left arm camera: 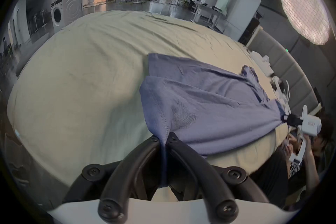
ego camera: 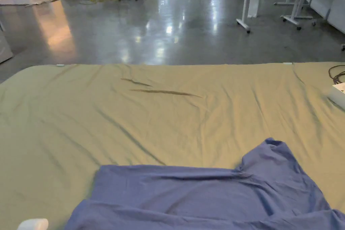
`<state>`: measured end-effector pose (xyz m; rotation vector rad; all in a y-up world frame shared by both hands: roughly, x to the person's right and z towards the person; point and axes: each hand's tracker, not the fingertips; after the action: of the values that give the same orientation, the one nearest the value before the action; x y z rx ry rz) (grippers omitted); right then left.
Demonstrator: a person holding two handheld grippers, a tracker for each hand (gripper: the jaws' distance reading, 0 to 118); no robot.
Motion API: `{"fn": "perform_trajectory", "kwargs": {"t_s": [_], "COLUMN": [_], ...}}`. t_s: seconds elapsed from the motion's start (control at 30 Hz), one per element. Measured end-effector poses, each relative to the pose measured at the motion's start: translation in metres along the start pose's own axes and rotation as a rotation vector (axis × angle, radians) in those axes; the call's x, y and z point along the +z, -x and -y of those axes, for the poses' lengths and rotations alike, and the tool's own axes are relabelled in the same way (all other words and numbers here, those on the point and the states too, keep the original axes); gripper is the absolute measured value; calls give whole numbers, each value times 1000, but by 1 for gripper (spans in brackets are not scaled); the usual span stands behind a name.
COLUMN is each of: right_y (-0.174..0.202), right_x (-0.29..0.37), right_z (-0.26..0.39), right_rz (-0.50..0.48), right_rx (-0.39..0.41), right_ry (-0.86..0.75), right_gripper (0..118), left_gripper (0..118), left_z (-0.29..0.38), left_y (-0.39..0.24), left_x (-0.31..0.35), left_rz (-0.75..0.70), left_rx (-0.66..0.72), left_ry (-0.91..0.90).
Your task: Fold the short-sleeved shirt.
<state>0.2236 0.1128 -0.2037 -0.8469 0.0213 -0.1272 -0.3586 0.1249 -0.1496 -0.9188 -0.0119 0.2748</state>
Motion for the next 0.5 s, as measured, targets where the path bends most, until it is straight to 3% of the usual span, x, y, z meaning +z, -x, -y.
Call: {"fn": "perform_trajectory", "kwargs": {"t_s": [0.27, 0.3, 0.33, 0.37, 0.4, 0.43, 0.47, 0.5], "right_y": [7, 8, 7, 10, 10, 10, 8, 5], "right_x": [12, 12, 13, 19, 25, 33, 44, 58], "right_z": [44, 43, 41, 35, 33, 31, 28, 22], "right_rz": [21, 20, 23, 25, 34, 39, 5, -37], "right_rx": [42, 45, 43, 45, 50, 44, 10, -45], "right_ry": [88, 73, 62, 51, 33, 19, 0, -42], "right_gripper": [2, 2, 2, 10, 45, 79, 93, 88], "left_gripper": [5, 7, 20, 42, 68, 70, 70, 70], "left_z": [60, 61, 61, 61, 62, 63, 64, 62], "left_y": [11, 13, 14, 14, 14, 13, 9, 4], "left_x": [-3, -6, -9, -7, -1, 11, 26, 41], "left_rz": [41, 49, 38, 4, -33, -50, -54, -43], "left_rx": [30, 46, 55, 55, 43, 12, -12, -28], "left_ry": [51, 56, 67, 63, 47, -26, -97, -170]}}
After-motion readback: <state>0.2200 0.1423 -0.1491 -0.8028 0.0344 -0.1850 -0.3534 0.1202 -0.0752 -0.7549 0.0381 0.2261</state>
